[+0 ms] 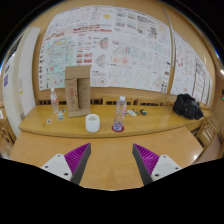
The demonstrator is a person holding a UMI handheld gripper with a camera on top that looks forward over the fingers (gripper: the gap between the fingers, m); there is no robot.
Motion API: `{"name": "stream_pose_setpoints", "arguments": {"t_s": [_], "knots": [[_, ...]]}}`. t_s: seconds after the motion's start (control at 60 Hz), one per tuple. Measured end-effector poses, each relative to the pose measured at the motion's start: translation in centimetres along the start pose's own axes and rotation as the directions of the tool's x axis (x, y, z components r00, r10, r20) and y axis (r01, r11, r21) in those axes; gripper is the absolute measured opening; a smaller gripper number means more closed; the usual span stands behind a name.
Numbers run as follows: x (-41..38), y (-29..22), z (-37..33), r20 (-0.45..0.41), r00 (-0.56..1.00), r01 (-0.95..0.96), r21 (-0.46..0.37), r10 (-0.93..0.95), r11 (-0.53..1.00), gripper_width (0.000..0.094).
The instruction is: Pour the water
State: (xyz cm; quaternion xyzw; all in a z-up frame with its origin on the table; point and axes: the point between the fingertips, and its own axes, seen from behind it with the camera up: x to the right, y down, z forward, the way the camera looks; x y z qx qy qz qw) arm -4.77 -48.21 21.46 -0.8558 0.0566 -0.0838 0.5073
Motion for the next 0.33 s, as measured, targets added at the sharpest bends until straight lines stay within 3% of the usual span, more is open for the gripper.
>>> {"name": "stream_pose_setpoints", "arguments": {"t_s": [0.333], "knots": [[0.7,0.7,-5.3,-0.020,1.000,0.005,0.019,-0.005,1.000,0.0853]]}}
